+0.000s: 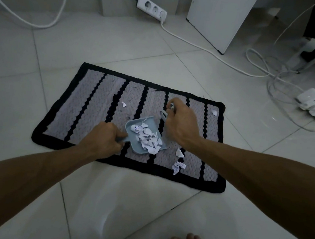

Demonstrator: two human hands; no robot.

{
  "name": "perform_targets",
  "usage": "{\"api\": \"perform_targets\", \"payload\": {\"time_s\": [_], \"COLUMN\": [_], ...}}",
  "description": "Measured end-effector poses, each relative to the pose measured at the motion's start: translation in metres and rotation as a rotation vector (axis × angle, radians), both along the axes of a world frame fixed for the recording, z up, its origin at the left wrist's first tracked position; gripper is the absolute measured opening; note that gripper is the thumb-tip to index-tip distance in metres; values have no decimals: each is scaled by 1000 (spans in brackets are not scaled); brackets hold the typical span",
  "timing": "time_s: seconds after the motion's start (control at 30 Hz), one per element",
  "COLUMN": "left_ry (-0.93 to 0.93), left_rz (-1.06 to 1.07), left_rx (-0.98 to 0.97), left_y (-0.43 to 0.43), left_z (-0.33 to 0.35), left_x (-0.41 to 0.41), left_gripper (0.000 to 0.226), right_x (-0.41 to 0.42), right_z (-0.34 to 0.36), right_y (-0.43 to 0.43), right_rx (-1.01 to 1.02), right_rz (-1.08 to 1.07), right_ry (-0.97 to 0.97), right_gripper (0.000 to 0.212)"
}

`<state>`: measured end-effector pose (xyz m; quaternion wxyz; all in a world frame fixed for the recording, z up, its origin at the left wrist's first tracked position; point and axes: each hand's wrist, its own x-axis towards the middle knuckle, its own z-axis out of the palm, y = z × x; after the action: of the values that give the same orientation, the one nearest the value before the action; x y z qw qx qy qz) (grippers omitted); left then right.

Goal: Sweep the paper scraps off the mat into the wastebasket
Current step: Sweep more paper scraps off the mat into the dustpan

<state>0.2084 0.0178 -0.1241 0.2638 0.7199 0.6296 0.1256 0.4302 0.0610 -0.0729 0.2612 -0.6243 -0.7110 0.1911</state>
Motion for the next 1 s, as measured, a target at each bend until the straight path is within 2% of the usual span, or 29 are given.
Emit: {"api": "perform_targets", "payload": {"time_s": [0.2,0.4,0.53,0.77,0.83,0.93,1.0], "left_ry": [-52,-15,-13,-25,-5,44,65], "left_rz": [170,385,439,435,398,349,322], "left_rx": [75,150,127,109,104,119,158], "left_y": [-24,-36,-43,-39,-36,-33,-31], "left_z": [-1,-2,2,3,2,2,2], "left_x": [0,-34,-53,-60,-60,-60,-60], "left_gripper": [20,30,25,30,27,23,23], "right_x": [-25,-41,-68,-100,-102,-94,-89], "right_z": [5,17,15,5,13,21,16], "right_y": [3,50,71,72,69,72,68], "right_rx": [23,87,40,-50,-79,-42,-15], "right_rz": [93,92,231,567,628,537,476], "right_ry": [80,141,131,-97,-61,62,47], "right_gripper": [10,11,11,10,9,7,8]}}
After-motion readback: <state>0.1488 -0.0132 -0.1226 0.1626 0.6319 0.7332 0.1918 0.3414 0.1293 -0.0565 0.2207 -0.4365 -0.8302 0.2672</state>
